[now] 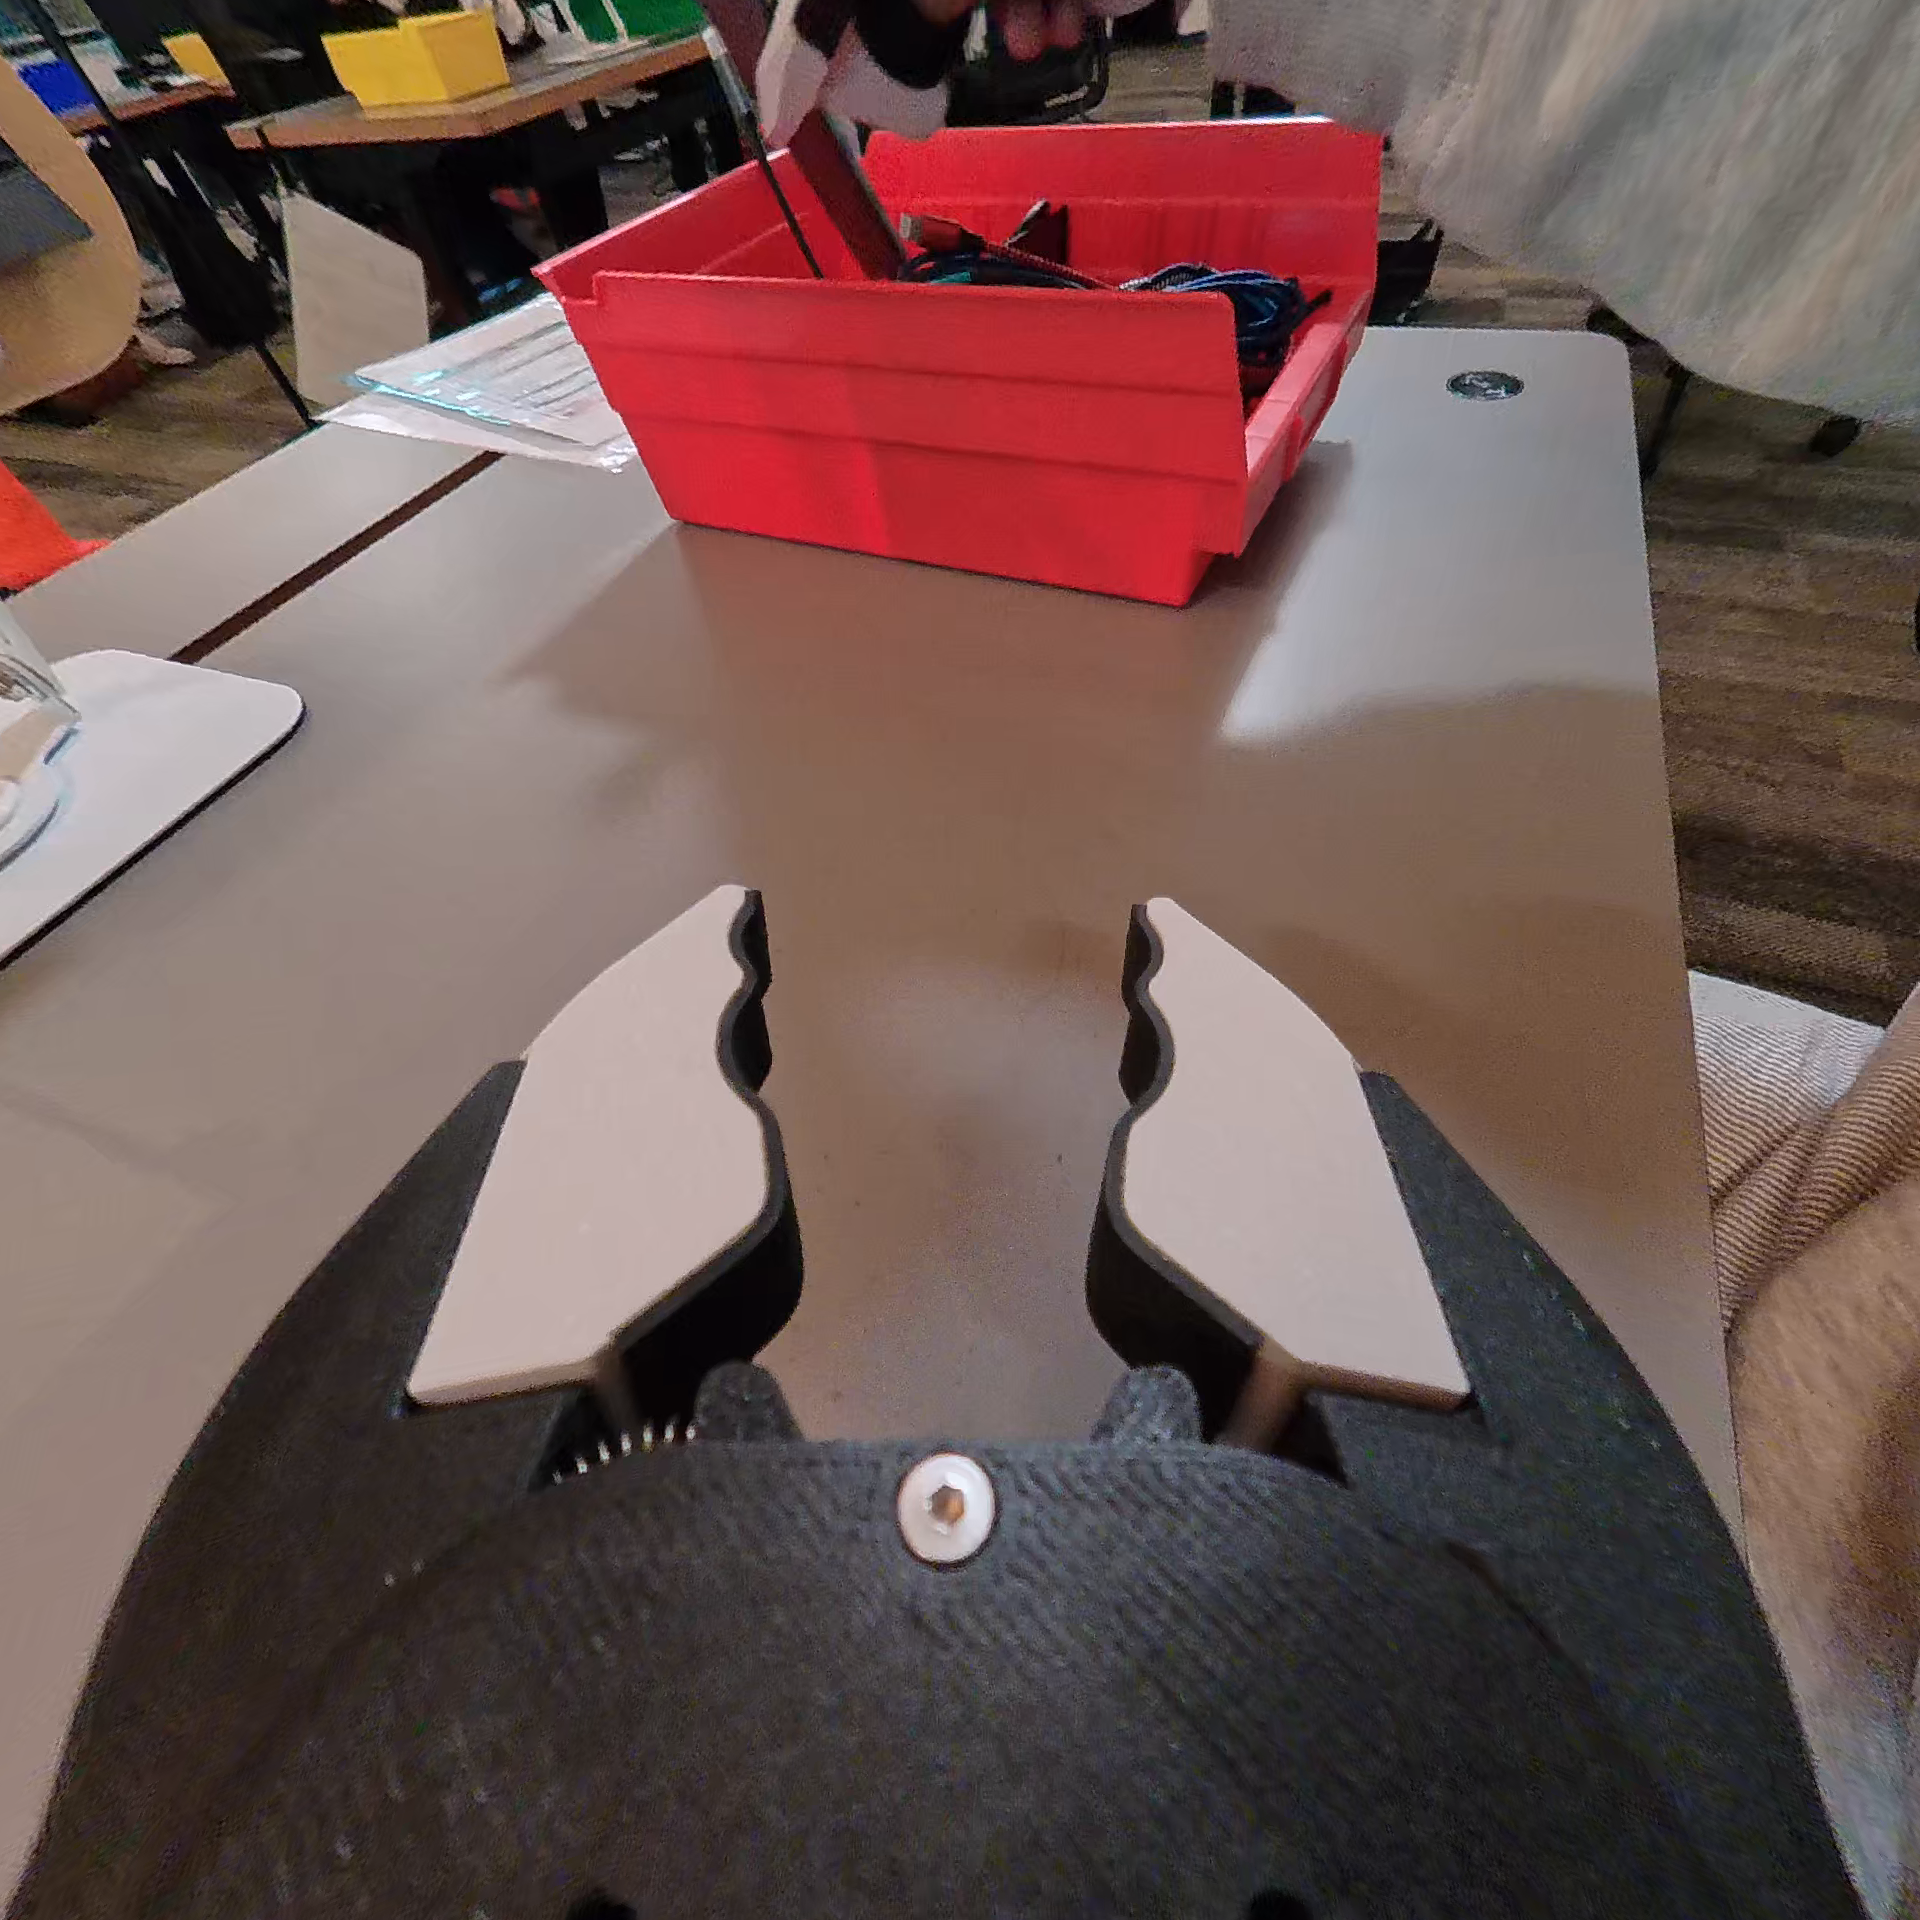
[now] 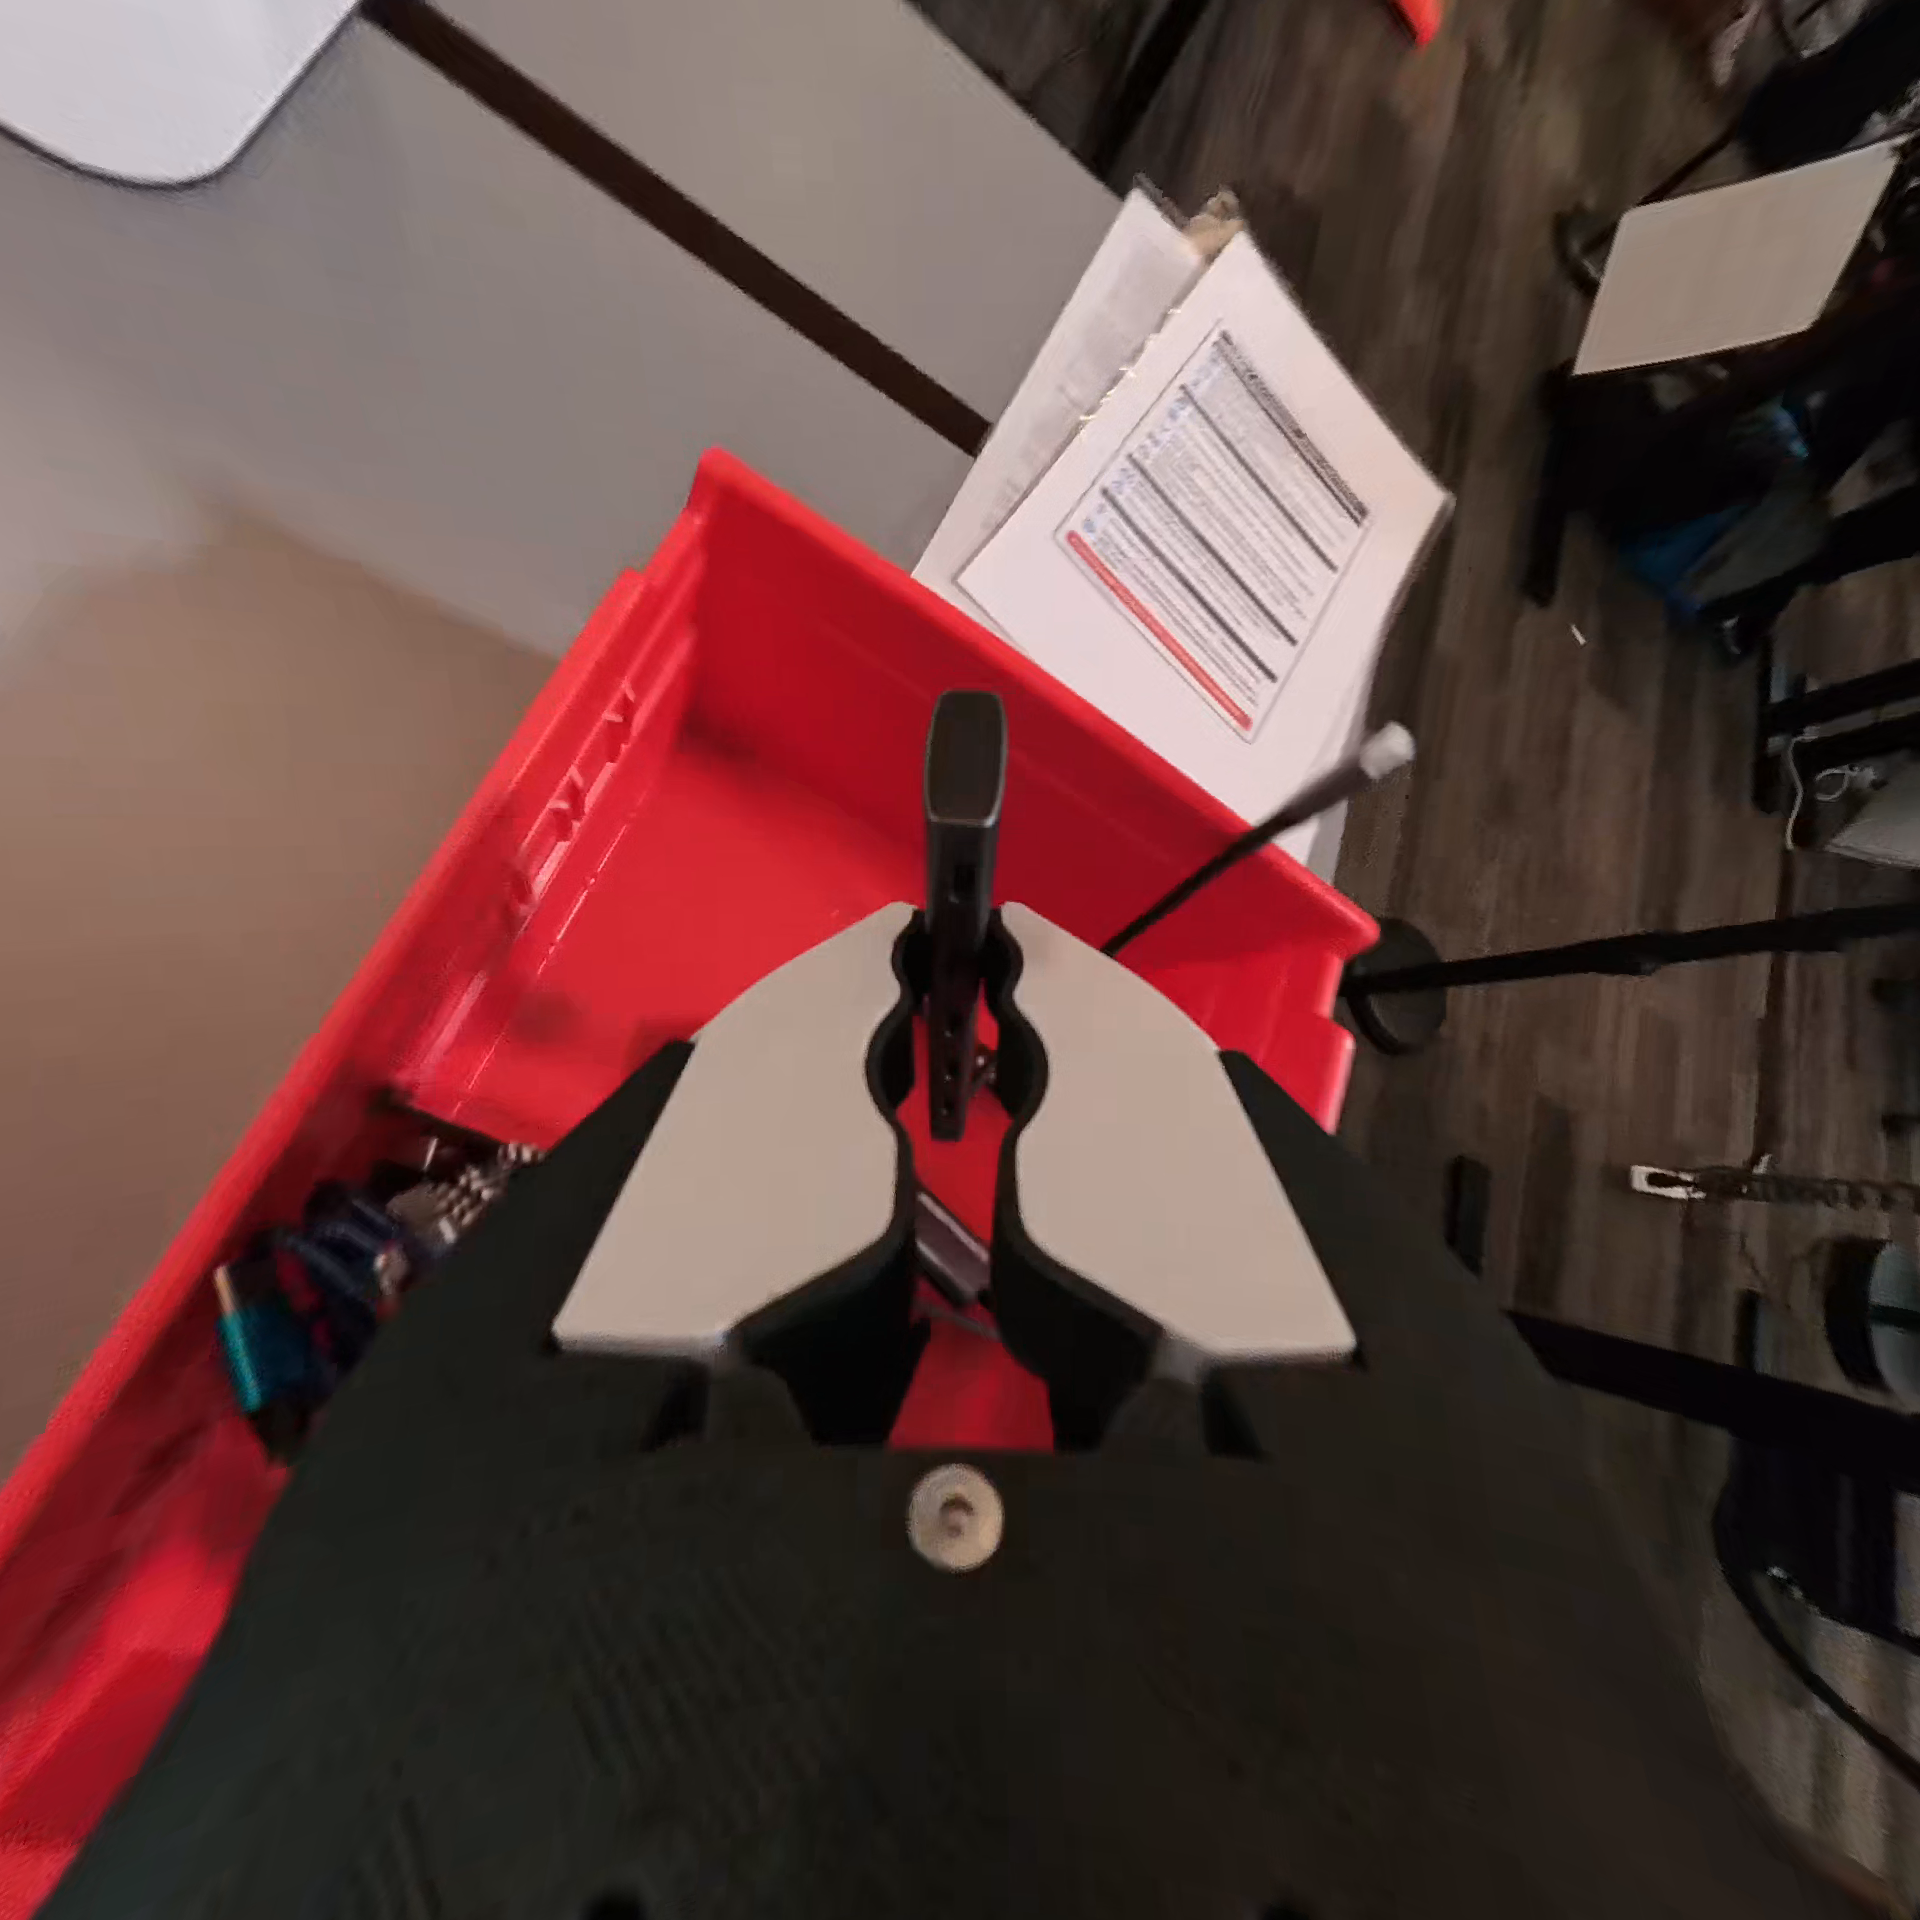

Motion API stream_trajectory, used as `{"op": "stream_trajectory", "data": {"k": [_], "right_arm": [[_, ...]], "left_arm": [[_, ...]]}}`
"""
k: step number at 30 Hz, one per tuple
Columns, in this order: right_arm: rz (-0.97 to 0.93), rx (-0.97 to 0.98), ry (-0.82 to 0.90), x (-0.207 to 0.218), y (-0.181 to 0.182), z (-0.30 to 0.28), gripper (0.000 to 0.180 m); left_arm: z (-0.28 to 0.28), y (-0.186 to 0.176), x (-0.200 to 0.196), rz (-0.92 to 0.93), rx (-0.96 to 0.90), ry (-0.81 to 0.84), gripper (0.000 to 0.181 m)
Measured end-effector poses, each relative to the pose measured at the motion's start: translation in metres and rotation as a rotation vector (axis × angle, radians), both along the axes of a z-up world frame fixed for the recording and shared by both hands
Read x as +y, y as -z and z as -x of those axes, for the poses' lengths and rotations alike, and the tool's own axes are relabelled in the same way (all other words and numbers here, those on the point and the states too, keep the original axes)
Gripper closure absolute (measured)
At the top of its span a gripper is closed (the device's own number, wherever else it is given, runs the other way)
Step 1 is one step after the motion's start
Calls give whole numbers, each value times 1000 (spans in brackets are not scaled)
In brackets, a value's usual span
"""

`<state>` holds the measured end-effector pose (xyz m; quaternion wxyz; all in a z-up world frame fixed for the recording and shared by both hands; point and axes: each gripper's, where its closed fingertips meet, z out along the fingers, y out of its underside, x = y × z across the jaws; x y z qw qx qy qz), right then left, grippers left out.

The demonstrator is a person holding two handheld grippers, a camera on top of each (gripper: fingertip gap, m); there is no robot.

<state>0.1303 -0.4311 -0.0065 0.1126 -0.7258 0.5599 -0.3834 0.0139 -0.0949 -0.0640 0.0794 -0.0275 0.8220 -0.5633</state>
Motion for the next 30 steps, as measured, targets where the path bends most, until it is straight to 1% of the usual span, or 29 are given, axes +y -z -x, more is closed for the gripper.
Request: {"op": "stream_trajectory", "data": {"k": [1,5,7,10,11,12,14,17,20,23,26,28,30], "right_arm": [[17,20,-20,2,7,-6,169],[138,151,-133,5,39,-24,168],[190,238,-205,6,57,-27,163],[144,302,-265,14,74,-28,150],[120,313,-262,15,75,-27,145],[92,309,-256,15,73,-26,141],[21,278,-252,18,65,-23,140],[-80,268,-236,21,59,-10,145],[-81,231,-191,15,48,3,151],[-96,97,-148,12,23,13,157],[-109,-68,-97,15,-11,34,158],[-142,-156,-72,30,-25,61,157],[-126,-283,-85,49,-36,89,156]], "left_arm": [[0,1,0,-4,3,3,112],[0,7,0,-18,25,14,112],[0,8,0,-19,37,18,113],[-2,7,1,-14,43,16,114],[-3,5,2,-6,41,16,118],[-3,1,3,14,36,16,122],[-5,-6,5,49,27,9,124],[-8,-5,6,49,50,3,124],[-7,-2,5,48,82,8,124],[-8,-1,6,46,83,6,124],[-8,1,6,39,85,4,123],[-9,1,6,37,88,2,123],[-8,2,7,25,117,10,126]]}}
